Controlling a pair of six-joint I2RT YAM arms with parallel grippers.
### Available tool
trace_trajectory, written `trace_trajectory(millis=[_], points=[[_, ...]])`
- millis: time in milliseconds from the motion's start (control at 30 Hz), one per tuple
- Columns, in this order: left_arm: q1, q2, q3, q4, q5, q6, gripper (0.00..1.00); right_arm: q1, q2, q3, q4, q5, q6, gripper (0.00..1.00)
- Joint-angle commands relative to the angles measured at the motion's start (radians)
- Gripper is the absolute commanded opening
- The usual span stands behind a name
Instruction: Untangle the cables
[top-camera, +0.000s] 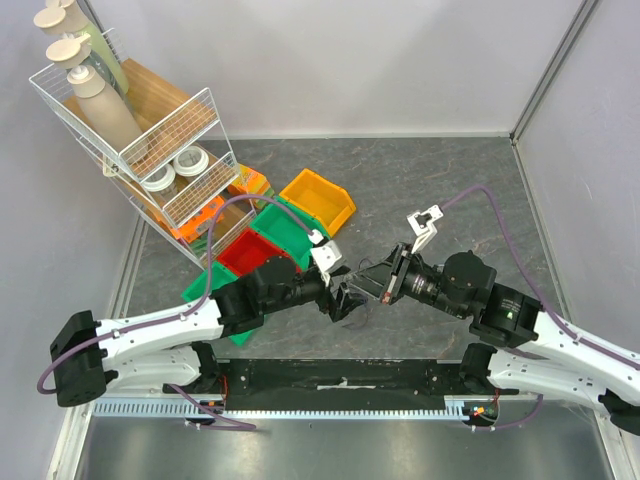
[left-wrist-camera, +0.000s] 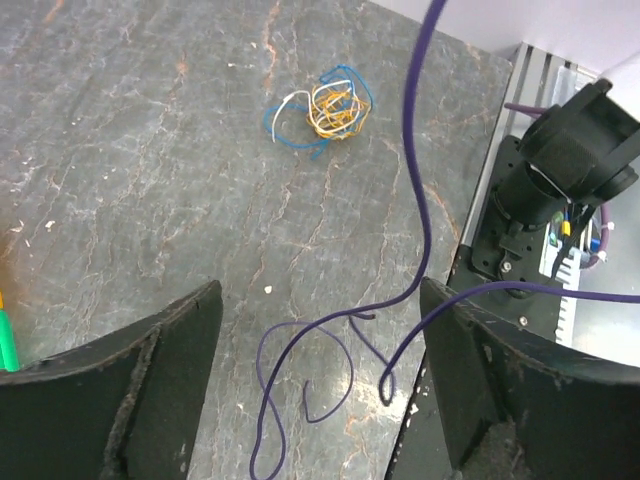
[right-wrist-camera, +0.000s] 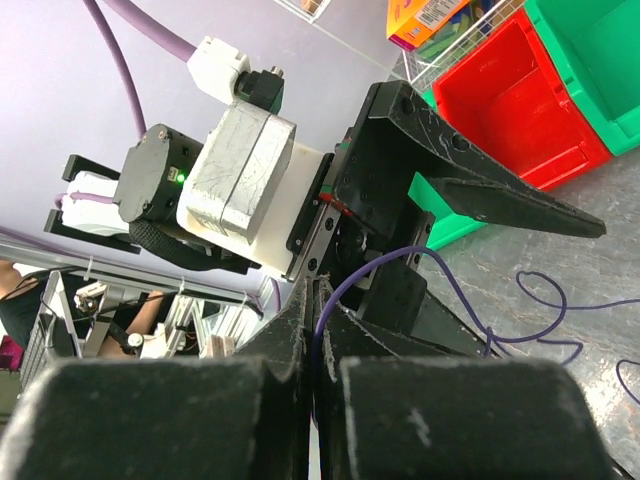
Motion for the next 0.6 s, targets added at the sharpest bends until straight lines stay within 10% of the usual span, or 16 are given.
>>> trace_trajectory(millis=[0,233,333,400,567], points=[[-0.003,-0.053,-0.025,0.182,-0.029,0.009,0.87,0.001,-0.001,-0.010,0.015,0.017,-0.006,0.00],[-0.001,-0.024,0.001,0.209,0.017,0.016,0.43,0.001,0.024,-0.006,0.038,0.000,-0.009,0.00],[-0.003,-0.027,0.006,0.191,0.002,0.023,0.04,0.001,0.027,-0.012,0.037,-0.002,-0.009,0.00],[-0.003,-0.040,0.012,0.148,-0.022,0.023,0.02,0.001,0.019,-0.018,0.029,0.009,-0.015,0.04],[-0.001,-0.135,0.005,0.012,-0.126,0.003,0.02,0.001,-0.019,0.011,-0.170,0.166,-0.094,0.73]])
